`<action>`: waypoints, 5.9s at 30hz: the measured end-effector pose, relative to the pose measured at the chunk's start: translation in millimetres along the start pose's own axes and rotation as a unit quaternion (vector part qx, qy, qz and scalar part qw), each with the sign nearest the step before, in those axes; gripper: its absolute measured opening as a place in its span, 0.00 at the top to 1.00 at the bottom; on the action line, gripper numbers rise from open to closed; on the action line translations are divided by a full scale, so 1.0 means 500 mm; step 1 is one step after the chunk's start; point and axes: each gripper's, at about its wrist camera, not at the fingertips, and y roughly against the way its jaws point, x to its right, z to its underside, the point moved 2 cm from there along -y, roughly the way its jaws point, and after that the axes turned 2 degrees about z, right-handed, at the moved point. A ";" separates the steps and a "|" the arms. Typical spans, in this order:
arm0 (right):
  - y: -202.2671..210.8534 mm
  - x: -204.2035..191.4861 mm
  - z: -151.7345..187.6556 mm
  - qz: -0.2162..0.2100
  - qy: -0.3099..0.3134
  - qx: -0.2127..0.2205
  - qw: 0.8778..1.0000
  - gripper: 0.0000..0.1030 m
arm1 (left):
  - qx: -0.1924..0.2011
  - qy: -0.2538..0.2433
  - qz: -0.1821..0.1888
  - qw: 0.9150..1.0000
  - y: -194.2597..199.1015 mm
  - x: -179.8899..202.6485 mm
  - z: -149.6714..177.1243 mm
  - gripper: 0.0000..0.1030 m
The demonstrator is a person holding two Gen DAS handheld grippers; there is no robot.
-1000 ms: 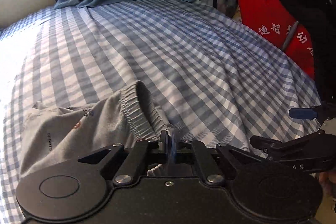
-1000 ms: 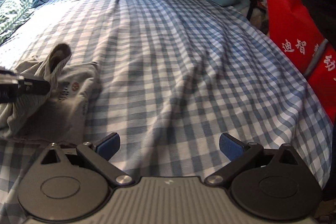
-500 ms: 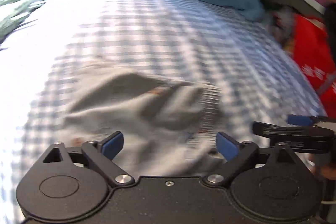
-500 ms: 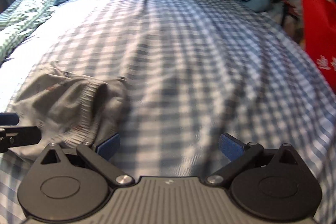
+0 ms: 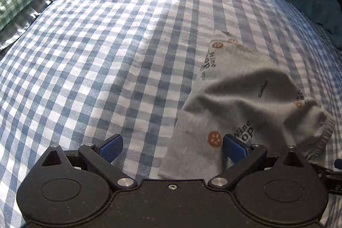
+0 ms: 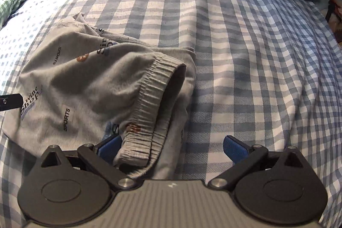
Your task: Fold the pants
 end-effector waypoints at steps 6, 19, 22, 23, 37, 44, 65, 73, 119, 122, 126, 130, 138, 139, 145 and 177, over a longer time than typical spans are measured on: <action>0.000 0.025 0.034 -0.015 -0.020 0.000 1.000 0.00 | -0.018 -0.012 0.009 1.000 -0.016 -0.027 0.046 0.01; 0.078 0.054 0.003 -0.031 -0.017 0.129 0.991 0.00 | 0.033 -0.079 0.031 0.996 0.019 0.031 -0.075 0.01; 0.055 0.047 -0.044 -0.024 -0.025 0.142 0.989 0.00 | 0.047 -0.094 0.040 0.994 -0.016 0.080 -0.125 0.01; 0.049 0.045 -0.055 -0.021 -0.028 0.146 0.989 0.00 | 0.055 -0.102 0.043 0.992 -0.027 0.096 -0.138 0.01; -0.080 0.071 -0.078 0.042 -0.019 0.111 0.993 0.00 | 0.041 -0.084 0.012 0.996 -0.178 0.108 -0.194 0.00; -0.082 0.079 -0.084 0.023 -0.050 0.089 0.995 0.00 | 0.030 -0.087 0.017 0.996 -0.164 0.105 -0.198 0.01; 0.011 0.044 -0.014 -0.015 -0.078 -0.015 0.997 0.00 | -0.035 -0.069 0.004 0.997 -0.024 0.033 0.000 0.01; 0.002 0.031 0.017 -0.009 -0.066 -0.029 0.997 0.00 | -0.059 -0.054 -0.001 0.997 -0.013 0.006 0.046 0.01; -0.116 0.083 -0.196 -0.185 -0.016 0.016 0.982 0.00 | -0.083 -0.086 0.021 0.993 -0.088 0.043 -0.092 0.01; -0.135 0.085 -0.188 -0.229 -0.034 -0.007 0.973 0.00 | -0.083 -0.076 0.029 0.993 -0.091 0.037 -0.092 0.01; -0.132 0.088 -0.162 -0.248 -0.038 -0.009 0.968 0.00 | -0.067 -0.063 0.043 0.995 -0.084 0.022 -0.081 0.01; -0.121 0.096 -0.145 -0.253 -0.063 -0.009 0.965 0.05 | -0.061 -0.054 0.072 0.994 -0.073 0.018 -0.074 0.18; -0.095 0.110 -0.117 -0.218 -0.122 0.003 0.968 0.52 | -0.078 -0.022 0.099 0.992 -0.055 0.023 -0.076 0.51; -0.091 0.110 -0.115 -0.213 -0.124 0.006 0.969 0.60 | -0.081 -0.020 0.098 0.992 -0.053 0.030 -0.073 0.56; -0.047 0.101 -0.109 -0.188 -0.117 0.027 0.975 0.85 | -0.067 -0.054 0.097 0.992 -0.023 0.050 -0.087 0.86; -0.013 -0.441 -0.294 -0.163 0.071 0.037 0.983 0.84 | 0.002 0.015 0.075 0.997 0.079 -0.399 -0.165 0.87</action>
